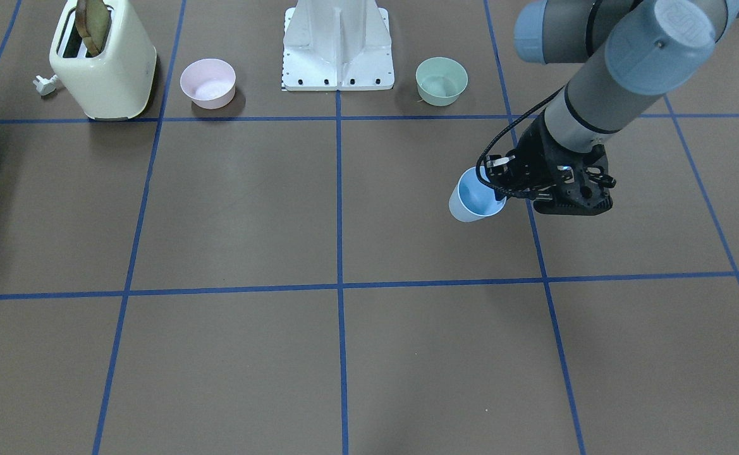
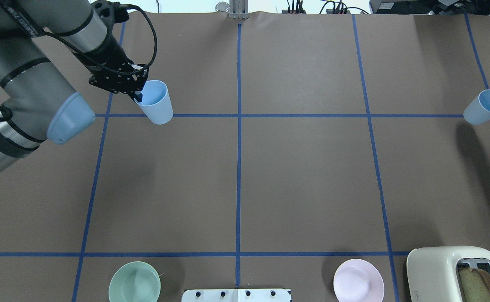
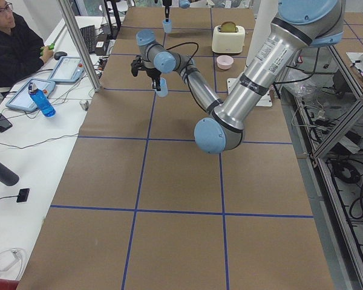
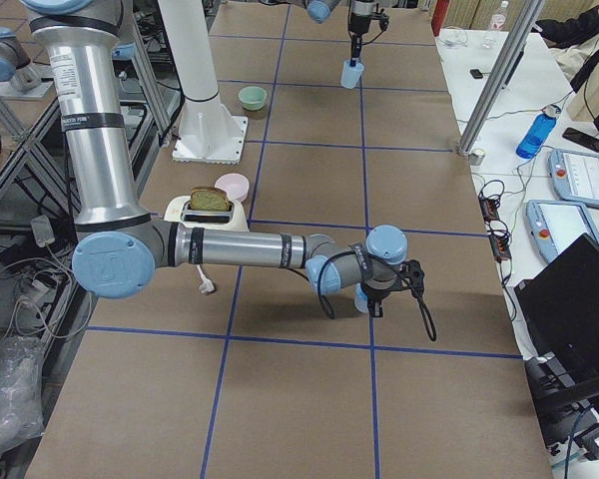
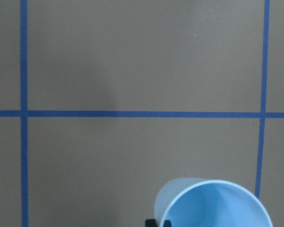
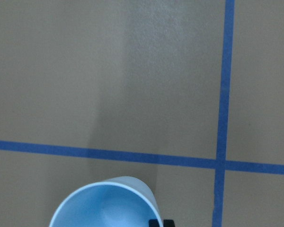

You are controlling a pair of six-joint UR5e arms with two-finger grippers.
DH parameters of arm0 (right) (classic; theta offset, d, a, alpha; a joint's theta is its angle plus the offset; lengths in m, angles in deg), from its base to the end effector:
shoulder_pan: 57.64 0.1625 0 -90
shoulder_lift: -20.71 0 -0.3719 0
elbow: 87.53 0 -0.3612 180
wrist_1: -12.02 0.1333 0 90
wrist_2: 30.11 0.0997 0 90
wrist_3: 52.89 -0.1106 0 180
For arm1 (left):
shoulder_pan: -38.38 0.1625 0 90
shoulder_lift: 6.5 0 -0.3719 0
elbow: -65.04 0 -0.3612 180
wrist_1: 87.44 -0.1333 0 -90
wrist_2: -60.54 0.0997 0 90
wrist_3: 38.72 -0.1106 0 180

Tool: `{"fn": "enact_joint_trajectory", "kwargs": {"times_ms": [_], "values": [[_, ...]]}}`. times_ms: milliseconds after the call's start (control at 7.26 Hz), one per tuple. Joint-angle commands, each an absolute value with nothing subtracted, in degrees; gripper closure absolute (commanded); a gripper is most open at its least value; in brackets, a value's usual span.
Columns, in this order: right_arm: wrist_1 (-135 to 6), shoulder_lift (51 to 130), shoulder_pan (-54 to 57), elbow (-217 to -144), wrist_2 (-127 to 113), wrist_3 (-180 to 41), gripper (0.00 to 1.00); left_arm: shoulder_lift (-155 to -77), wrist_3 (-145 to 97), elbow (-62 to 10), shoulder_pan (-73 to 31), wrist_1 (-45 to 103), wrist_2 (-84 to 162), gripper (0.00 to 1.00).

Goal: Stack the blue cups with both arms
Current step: 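Carry the cup to center with left gripper while right grasps other cup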

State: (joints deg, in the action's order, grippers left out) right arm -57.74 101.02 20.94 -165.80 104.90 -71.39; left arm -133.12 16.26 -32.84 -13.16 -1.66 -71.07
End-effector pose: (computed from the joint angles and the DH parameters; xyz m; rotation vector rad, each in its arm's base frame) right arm -0.0535 -0.5429 0.5851 0.0898 -0.8296 -0.0084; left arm 0.3319 -0.5141 0.2065 -0.0460 0.9627 -0.0105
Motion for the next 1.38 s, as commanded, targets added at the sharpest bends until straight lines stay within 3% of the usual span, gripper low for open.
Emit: {"fn": "enact_joint_trajectory", "kwargs": {"times_ms": [0, 551, 1239], "values": [[-66.5, 93.7, 22.2, -166.0, 105.7, -71.2, 1.0, -137.3, 24.1, -26.1, -7.3, 5.5, -65.8, 1.0], [-76.4, 84.1, 22.1, -166.0, 105.5, -71.7, 1.0, -141.1, 29.2, -21.7, -0.4, 9.3, -59.8, 1.0], [-78.0, 81.6, 22.2, -165.7, 105.5, -71.8, 1.0, -141.2, 31.5, -21.4, 5.7, 12.0, -55.3, 1.0]]}}
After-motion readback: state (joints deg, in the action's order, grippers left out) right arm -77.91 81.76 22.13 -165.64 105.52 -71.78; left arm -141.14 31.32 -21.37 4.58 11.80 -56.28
